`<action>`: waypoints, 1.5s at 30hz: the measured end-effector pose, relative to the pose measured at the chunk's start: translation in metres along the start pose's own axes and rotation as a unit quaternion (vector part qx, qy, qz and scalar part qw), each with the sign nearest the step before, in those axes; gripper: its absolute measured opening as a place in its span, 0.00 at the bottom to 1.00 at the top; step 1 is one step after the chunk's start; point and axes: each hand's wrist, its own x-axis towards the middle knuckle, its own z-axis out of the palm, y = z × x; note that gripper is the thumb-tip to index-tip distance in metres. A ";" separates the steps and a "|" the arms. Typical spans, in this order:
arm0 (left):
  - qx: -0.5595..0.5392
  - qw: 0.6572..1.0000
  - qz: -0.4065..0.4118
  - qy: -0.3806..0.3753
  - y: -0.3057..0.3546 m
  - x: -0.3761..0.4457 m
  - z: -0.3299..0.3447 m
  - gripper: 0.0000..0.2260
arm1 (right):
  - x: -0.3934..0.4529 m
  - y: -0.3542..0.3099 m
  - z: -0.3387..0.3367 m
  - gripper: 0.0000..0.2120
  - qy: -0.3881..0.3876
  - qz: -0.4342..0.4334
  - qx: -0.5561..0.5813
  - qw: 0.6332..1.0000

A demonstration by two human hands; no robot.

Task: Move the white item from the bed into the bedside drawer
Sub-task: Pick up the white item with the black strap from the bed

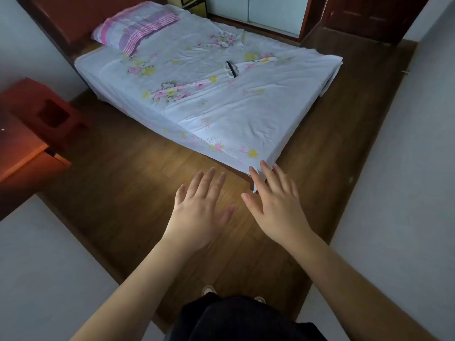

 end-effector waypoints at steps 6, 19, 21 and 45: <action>-0.002 1.000 0.015 0.007 -0.024 0.027 0.001 0.33 | 0.030 -0.001 0.015 0.29 -0.005 0.013 -0.012 1.000; -0.019 0.998 0.034 0.042 -0.151 0.153 -0.035 0.35 | 0.183 -0.057 0.025 0.30 -0.005 0.029 -0.038 0.999; -0.020 0.998 0.039 0.033 -0.164 0.167 -0.038 0.34 | 0.200 -0.065 0.027 0.30 -0.003 0.033 -0.033 0.999; 0.085 0.996 0.003 0.014 -0.280 0.391 -0.055 0.32 | 0.495 -0.097 0.077 0.33 -0.071 -0.059 -0.004 0.996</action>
